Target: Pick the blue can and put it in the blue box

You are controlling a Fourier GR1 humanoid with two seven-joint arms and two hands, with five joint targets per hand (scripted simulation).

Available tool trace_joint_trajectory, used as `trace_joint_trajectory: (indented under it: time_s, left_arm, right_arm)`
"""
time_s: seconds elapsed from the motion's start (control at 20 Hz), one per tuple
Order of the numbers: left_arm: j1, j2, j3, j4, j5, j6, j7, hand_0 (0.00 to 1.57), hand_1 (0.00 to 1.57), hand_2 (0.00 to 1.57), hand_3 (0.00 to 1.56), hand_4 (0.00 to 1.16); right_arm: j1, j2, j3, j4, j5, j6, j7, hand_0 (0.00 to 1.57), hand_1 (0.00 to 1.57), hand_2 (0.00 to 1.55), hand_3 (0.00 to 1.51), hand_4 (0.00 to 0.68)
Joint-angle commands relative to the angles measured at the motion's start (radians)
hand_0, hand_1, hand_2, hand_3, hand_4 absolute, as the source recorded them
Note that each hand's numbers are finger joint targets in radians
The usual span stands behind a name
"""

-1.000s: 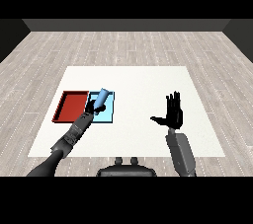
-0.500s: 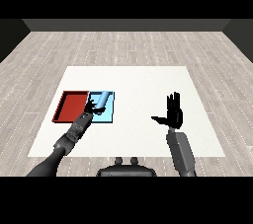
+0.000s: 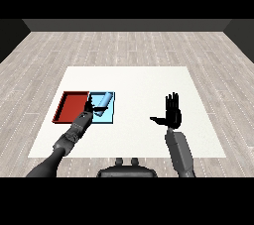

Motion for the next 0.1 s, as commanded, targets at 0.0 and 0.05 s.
trace_joint_trajectory:
  time_s: [0.0,0.05]
  left_arm:
    - [0.048,0.049,0.056,-0.103,0.04,-0.014,-0.216,0.0,0.0,0.0,0.0,0.0]
    - [-0.012,0.023,0.063,-0.083,0.038,0.001,-0.172,0.0,0.0,0.0,0.0,0.0]
  right_arm:
    - [0.005,0.004,0.026,0.001,0.028,0.008,-0.015,0.0,0.0,0.0,0.0,0.0]
    - [0.003,-0.053,-0.017,-0.026,-0.008,0.036,0.033,0.0,0.0,0.0,0.0,0.0]
